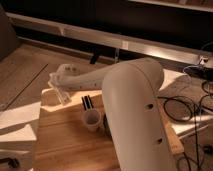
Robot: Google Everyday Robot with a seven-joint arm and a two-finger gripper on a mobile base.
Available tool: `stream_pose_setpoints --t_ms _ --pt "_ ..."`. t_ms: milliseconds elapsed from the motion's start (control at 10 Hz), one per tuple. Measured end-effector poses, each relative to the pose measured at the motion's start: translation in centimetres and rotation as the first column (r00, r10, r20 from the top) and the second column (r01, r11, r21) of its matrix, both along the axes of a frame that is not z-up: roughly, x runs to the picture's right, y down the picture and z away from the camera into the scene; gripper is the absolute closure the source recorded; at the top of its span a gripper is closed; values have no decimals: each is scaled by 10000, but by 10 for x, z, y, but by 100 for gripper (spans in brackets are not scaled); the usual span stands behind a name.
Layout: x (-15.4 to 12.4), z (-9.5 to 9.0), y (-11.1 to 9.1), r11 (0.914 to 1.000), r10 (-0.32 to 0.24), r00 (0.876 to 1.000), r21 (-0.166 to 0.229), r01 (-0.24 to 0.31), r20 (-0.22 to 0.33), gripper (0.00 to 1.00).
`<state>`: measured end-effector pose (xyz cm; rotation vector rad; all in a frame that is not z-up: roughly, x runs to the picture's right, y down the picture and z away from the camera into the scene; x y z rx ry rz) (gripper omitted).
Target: Stand the bottle upright
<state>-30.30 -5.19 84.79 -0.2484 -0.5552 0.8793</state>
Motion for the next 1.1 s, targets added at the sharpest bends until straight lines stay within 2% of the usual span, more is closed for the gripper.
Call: stream_pose_setpoints --t_ms 400,800,1100 --pt "-4 4 7 9964 -834 9957 197 826 410 100" --pt "-30 -4 13 9786 -2009 9761 624 1961 829 100" --pt "-36 -7 12 9734 -2223 9705 769 2156 929 100"
